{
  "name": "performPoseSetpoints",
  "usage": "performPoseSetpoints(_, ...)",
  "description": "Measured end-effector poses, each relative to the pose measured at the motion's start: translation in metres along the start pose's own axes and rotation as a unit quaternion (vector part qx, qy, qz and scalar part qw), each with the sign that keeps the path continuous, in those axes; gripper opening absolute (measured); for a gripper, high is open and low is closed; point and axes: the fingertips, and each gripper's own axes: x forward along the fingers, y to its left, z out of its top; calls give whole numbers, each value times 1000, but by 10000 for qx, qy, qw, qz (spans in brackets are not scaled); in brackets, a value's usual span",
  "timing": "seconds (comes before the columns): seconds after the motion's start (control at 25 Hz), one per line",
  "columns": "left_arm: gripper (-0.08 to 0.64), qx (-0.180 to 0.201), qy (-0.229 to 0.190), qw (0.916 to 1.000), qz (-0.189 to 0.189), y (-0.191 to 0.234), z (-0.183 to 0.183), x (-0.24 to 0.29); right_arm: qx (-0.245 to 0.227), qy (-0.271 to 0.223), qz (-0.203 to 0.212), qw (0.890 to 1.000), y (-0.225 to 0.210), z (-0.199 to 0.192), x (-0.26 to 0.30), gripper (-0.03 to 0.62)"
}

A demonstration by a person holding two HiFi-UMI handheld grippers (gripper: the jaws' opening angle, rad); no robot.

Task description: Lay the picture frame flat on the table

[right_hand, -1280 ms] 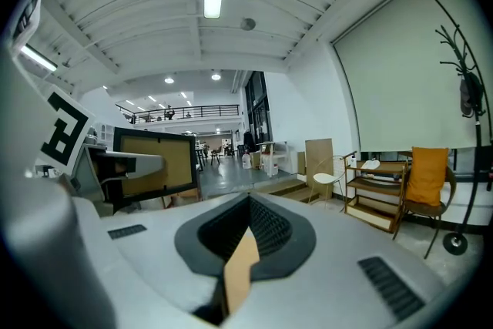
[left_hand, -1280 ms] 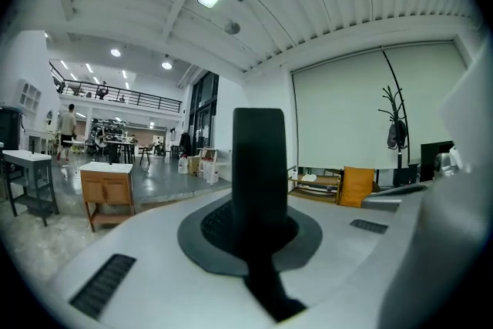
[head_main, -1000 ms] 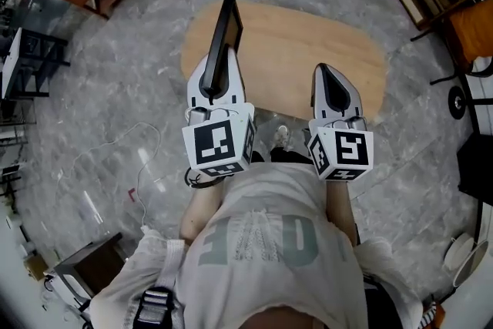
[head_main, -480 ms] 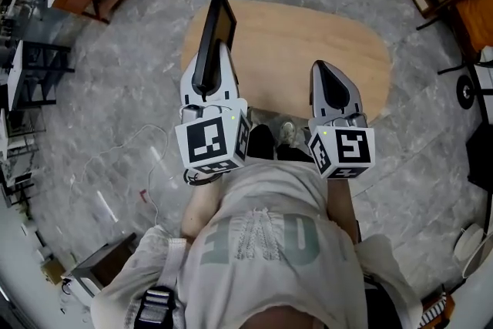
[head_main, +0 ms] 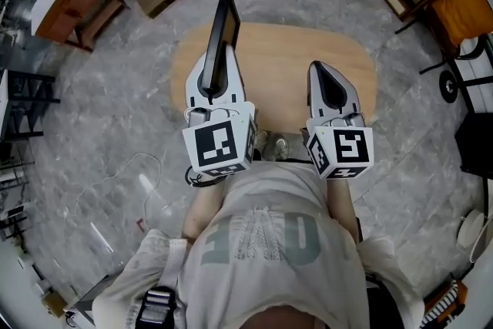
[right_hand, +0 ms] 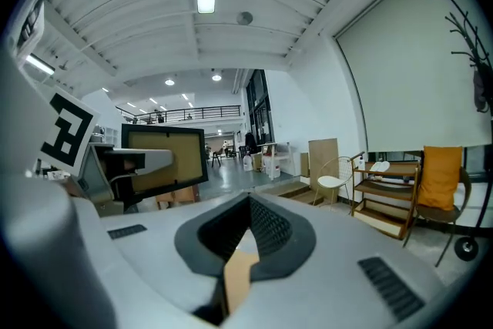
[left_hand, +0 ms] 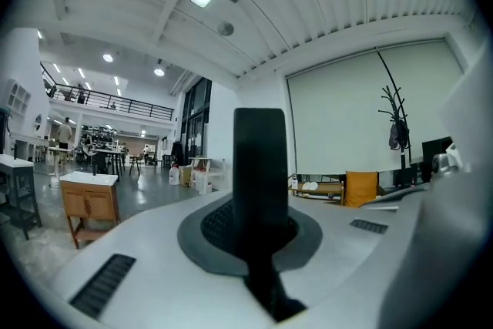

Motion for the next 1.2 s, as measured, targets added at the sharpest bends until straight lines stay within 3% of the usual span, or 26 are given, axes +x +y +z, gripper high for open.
performPoseSetpoints(0.2, 20, -14, -39, 10000, -15, 17, 1, 3, -94, -26, -233, 9997, 12, 4, 10, 6)
performPoseSetpoints(0.72, 20, 15, 34, 9998, -170, 35, -2, 7, -297, -231, -346, 9987, 25, 18, 24, 6)
performPoseSetpoints(1.2, 20, -14, 118, 9998, -181, 39, -20, 40, -746, -348, -443, 9956, 9, 40, 45, 6)
